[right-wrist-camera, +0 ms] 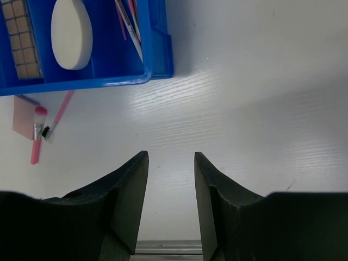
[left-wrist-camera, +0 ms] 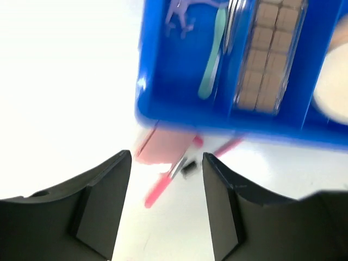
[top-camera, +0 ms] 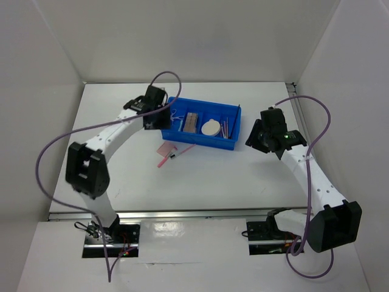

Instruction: Organize the makeup

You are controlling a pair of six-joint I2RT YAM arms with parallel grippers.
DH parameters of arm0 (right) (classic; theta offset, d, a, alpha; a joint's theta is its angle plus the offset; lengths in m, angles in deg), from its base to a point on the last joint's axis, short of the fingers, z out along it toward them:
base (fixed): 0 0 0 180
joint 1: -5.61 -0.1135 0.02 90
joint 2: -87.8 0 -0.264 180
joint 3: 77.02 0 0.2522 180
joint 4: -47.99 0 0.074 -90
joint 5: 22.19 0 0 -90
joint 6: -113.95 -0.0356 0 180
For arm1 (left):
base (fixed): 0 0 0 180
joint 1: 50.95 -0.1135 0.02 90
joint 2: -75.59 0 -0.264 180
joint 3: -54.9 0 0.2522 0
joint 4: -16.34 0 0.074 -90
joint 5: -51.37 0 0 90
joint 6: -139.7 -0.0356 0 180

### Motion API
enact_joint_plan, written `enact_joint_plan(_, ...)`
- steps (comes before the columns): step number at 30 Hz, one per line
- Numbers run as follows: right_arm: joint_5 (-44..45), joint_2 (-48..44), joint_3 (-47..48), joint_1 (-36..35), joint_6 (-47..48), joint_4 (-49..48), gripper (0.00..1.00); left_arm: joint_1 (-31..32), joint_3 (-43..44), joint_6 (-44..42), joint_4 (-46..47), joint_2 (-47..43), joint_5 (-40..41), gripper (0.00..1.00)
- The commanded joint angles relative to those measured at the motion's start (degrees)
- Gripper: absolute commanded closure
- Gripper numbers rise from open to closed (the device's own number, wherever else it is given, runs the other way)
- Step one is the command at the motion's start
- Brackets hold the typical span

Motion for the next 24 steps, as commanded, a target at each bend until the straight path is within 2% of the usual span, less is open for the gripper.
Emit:
enact_joint_plan(1, -0.20, -0.29, -1.12, -0.54, -0.97, -2.29, 0.53, -0.07, -18.30, 2.60, 8.41, -13.41, -1.77, 0.32)
enact_joint_plan(4, -1.52, 0.41, -1.65, -1.15, -0.97, -3.69, 0.53, 0.54, -30.47, 3.14, 13.08, -20.98, -5.11, 0.32)
enact_joint_plan(9, -2.14, 1.46, -1.65, -1.16, -0.97, -4.32, 0.53, 2.91, -35.79, 3.66, 13.09, -20.30, -4.95, 0.29)
enact_joint_plan(12, -2.14, 1.46, -1.65, -1.69, -1.50, -4.84, 0.53, 3.54, -35.79, 3.66, 13.09, -16.78, -2.84, 0.29)
enact_joint_plan(17, -2.14, 0.94, -1.65, -1.69, -1.50, -4.32, 0.53, 4.68, -32.12, 3.66, 13.97, -11.34, -2.83, 0.37)
enact_joint_plan(22, -1.61, 0.23, -1.65, -2.21, -1.50, -3.26, 0.53, 5.73, -29.38, 4.72, 11.60, -4.13, 1.38, 0.49)
enact_joint_plan(24, -0.99, -0.38, -1.65, -2.21, -1.50, -2.74, 0.53, 5.73, -29.38, 5.33, 11.60, -3.59, 1.39, 0.50)
